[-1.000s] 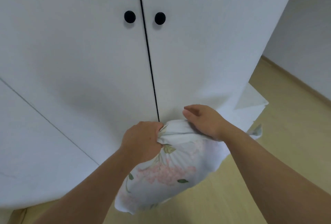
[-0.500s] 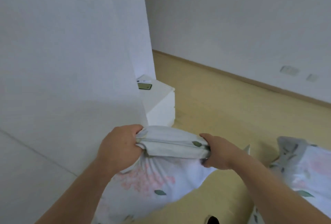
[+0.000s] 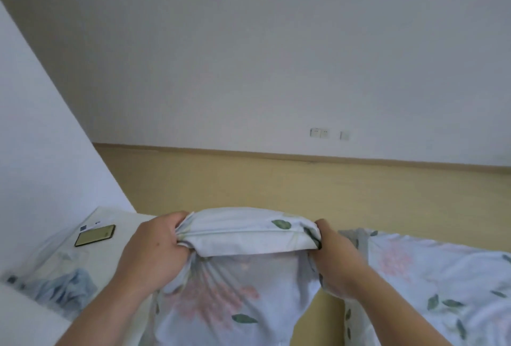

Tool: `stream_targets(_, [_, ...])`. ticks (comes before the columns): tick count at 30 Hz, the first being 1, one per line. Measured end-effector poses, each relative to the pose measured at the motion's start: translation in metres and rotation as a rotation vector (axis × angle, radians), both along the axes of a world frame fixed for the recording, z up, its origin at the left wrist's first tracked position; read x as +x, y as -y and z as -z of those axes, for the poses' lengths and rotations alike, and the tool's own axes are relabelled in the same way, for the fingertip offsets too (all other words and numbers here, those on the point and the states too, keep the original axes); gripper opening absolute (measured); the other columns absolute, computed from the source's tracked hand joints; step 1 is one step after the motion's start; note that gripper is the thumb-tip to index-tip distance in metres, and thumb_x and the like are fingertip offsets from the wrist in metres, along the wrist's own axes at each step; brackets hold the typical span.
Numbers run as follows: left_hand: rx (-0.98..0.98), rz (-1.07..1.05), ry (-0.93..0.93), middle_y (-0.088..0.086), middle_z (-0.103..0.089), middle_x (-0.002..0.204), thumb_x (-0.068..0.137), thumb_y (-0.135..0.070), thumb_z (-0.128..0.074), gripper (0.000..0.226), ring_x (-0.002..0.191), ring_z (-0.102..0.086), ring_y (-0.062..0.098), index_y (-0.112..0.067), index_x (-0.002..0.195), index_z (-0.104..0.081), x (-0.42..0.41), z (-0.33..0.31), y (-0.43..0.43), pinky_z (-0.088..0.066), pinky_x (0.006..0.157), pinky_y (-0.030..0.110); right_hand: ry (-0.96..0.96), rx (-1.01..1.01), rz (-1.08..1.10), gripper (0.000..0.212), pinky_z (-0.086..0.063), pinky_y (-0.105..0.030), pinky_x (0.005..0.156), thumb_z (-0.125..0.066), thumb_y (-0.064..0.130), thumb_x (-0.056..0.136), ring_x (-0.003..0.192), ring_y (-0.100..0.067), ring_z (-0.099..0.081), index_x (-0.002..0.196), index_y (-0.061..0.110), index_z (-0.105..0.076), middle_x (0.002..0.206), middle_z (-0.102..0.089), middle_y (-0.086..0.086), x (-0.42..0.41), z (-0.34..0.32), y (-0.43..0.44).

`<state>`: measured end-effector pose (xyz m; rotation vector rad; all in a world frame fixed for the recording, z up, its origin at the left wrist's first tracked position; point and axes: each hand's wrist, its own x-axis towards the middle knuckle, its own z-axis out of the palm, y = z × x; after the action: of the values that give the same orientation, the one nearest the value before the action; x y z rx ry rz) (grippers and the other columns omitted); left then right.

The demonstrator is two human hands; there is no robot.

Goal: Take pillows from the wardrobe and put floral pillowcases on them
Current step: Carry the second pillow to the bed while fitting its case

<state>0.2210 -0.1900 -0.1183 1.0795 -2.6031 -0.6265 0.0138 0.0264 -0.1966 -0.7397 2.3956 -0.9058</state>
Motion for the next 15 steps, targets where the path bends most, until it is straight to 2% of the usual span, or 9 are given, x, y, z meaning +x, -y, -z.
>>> stream_targets(2, [-0.019,-0.005,-0.043,-0.015,-0.062,0.06,0.073,-0.01,-0.073,0.031,0.061,-0.057,0.005,-0.037,0.066,-0.059,-0.037,-0.01,0.007,-0.041,0.053,0.022,0.026,-0.095,0.092,0.014,-0.038,-0.03,0.052,-0.045,0.008,0.086,0.064,-0.027,-0.055,0.093,0.019,-0.045,0.076,-0.058,-0.006,-0.024,-0.013,0.002])
stream_targets(3, [-0.031,-0.002,-0.057,-0.016,-0.062,0.061,0.074,-0.009,-0.074,0.032,0.062,-0.057,0.008,-0.035,0.066,-0.057,-0.056,-0.014,0.01,-0.04,0.053,0.022,0.002,-0.117,0.126,0.014,-0.037,-0.031,0.052,-0.046,0.007,0.086,0.064,-0.025,-0.056,0.093,0.02,-0.045,0.076,-0.059,-0.005,-0.036,-0.019,0.004])
stream_targets(5, [-0.043,0.011,-0.072,-0.013,-0.067,0.07,0.075,-0.008,-0.074,0.031,0.073,-0.066,0.025,-0.034,0.07,-0.058,-0.092,-0.019,0.021,-0.039,0.054,0.025,-0.037,-0.156,0.178,0.016,-0.037,-0.032,0.052,-0.047,0.006,0.088,0.066,-0.017,-0.056,0.093,0.02,-0.045,0.078,-0.06,0.0,-0.061,-0.029,0.012])
stream_targets(7, [-0.05,0.041,-0.092,-0.015,-0.062,0.064,0.075,-0.01,-0.075,0.028,0.081,-0.07,0.031,-0.034,0.07,-0.061,-0.131,-0.02,0.038,-0.04,0.056,0.028,-0.045,-0.2,0.241,0.018,-0.04,-0.031,0.054,-0.047,0.005,0.088,0.069,-0.013,-0.057,0.093,0.023,-0.044,0.081,-0.061,0.003,-0.09,-0.035,0.024])
stream_targets(9, [-0.037,0.093,-0.117,-0.019,-0.055,0.058,0.074,-0.01,-0.076,0.042,0.077,-0.069,0.029,-0.049,0.077,-0.063,-0.167,-0.018,0.057,-0.044,0.057,0.03,-0.071,-0.217,0.296,0.018,-0.043,-0.034,0.057,-0.048,0.007,0.087,0.07,-0.014,-0.058,0.094,0.024,-0.044,0.081,-0.062,0.004,-0.117,-0.038,0.038])
stream_targets(11, [-0.03,0.151,-0.148,-0.02,-0.057,0.059,0.074,-0.009,-0.075,0.066,0.075,-0.068,0.024,-0.07,0.083,-0.054,-0.2,-0.017,0.076,-0.048,0.062,0.032,-0.094,-0.235,0.34,0.018,-0.047,-0.036,0.063,-0.049,0.009,0.086,0.073,-0.014,-0.058,0.096,0.024,-0.046,0.082,-0.063,0.005,-0.144,-0.039,0.054])
stream_targets(13, [-0.025,0.213,-0.174,-0.023,-0.057,0.062,0.073,-0.008,-0.075,0.071,0.076,-0.067,0.019,-0.075,0.081,-0.051,-0.24,-0.01,0.103,-0.049,0.065,0.031,-0.127,-0.249,0.389,0.02,-0.046,-0.034,0.063,-0.049,0.008,0.085,0.074,-0.011,-0.058,0.098,0.023,-0.048,0.083,-0.063,0.008,-0.174,-0.039,0.074])
stream_targets(15, [0.001,0.264,-0.189,-0.026,-0.06,0.065,0.072,-0.009,-0.074,0.064,0.077,-0.067,0.015,-0.069,0.082,-0.055,-0.281,-0.003,0.135,-0.05,0.066,0.03,-0.169,-0.253,0.437,0.021,-0.045,-0.032,0.061,-0.05,0.008,0.085,0.074,-0.009,-0.058,0.098,0.024,-0.049,0.082,-0.063,0.01,-0.206,-0.037,0.095])
